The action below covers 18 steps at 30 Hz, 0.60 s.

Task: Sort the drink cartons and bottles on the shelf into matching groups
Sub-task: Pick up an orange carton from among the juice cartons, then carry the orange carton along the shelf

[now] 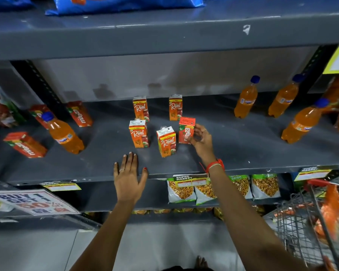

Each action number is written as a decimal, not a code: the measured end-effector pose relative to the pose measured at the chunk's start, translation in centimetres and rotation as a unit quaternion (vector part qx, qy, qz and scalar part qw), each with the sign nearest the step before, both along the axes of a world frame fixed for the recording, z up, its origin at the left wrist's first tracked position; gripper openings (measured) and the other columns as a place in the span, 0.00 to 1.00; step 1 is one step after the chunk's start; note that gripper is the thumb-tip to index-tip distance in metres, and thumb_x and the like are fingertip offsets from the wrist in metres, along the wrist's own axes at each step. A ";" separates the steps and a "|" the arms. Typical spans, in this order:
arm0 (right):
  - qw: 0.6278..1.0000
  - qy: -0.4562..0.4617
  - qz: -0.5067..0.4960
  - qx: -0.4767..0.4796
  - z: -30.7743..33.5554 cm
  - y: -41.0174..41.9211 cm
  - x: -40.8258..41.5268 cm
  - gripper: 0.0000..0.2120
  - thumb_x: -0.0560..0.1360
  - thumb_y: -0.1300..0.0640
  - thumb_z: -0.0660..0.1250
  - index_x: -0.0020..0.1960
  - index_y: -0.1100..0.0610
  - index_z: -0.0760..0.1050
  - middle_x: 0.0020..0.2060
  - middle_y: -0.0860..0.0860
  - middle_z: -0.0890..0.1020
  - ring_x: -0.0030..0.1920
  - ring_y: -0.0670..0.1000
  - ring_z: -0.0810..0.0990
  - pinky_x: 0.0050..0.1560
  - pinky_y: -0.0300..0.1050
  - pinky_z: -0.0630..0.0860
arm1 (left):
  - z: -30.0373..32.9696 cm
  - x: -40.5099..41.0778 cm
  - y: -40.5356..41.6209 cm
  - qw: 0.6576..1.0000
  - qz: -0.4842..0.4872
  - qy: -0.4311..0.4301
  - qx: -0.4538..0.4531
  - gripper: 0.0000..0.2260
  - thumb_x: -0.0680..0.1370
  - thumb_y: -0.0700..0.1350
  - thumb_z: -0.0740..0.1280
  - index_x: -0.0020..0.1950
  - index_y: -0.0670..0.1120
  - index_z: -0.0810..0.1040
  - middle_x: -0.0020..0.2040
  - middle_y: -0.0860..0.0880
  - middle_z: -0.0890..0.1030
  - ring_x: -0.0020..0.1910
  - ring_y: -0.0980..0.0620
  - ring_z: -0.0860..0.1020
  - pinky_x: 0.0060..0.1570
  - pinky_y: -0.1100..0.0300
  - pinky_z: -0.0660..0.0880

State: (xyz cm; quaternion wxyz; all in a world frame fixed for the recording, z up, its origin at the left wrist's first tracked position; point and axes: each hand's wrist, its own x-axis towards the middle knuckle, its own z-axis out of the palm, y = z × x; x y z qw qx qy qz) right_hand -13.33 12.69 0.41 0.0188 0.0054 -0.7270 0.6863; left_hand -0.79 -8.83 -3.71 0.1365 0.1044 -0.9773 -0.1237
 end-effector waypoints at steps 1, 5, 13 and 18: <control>1.000 -0.003 -0.010 -0.005 0.1 0.7 0.1 0.22 0.69 0.69 0.69 0.62 0.63 0.69 0.59 0.63 0.77 0.58 0.57 0.76 0.59 0.52 0.74 | 0.0 0.0 0.7 1.000 -0.007 0.000 -0.001 0.29 0.75 0.58 0.49 0.69 0.41 0.66 0.70 0.42 0.70 0.71 0.43 0.65 0.71 0.41 0.56; 0.998 -0.011 -0.054 -0.024 0.9 4.0 0.2 0.23 0.70 0.68 0.69 0.63 0.61 0.69 0.60 0.63 0.76 0.59 0.57 0.76 0.60 0.54 0.75 | -0.2 -0.2 3.9 1.000 -0.028 -0.002 0.007 0.28 0.76 0.57 0.49 0.69 0.42 0.66 0.70 0.43 0.70 0.71 0.44 0.65 0.70 0.41 0.57; 0.990 -0.028 -0.124 -0.058 2.2 10.7 -0.3 0.24 0.71 0.73 0.65 0.65 0.65 0.65 0.65 0.64 0.72 0.64 0.60 0.72 0.56 0.44 0.73 | -0.6 -1.0 6.6 0.999 -0.025 0.018 0.016 0.28 0.75 0.58 0.50 0.68 0.42 0.68 0.69 0.42 0.72 0.70 0.43 0.67 0.69 0.41 0.58; 0.989 -0.028 -0.139 -0.037 2.3 13.5 -0.2 0.23 0.71 0.71 0.66 0.65 0.65 0.65 0.64 0.63 0.73 0.64 0.60 0.72 0.59 0.47 0.71 | -0.8 -1.1 6.9 0.999 -0.018 0.035 0.020 0.28 0.75 0.57 0.51 0.67 0.42 0.69 0.68 0.43 0.73 0.70 0.43 0.67 0.69 0.41 0.58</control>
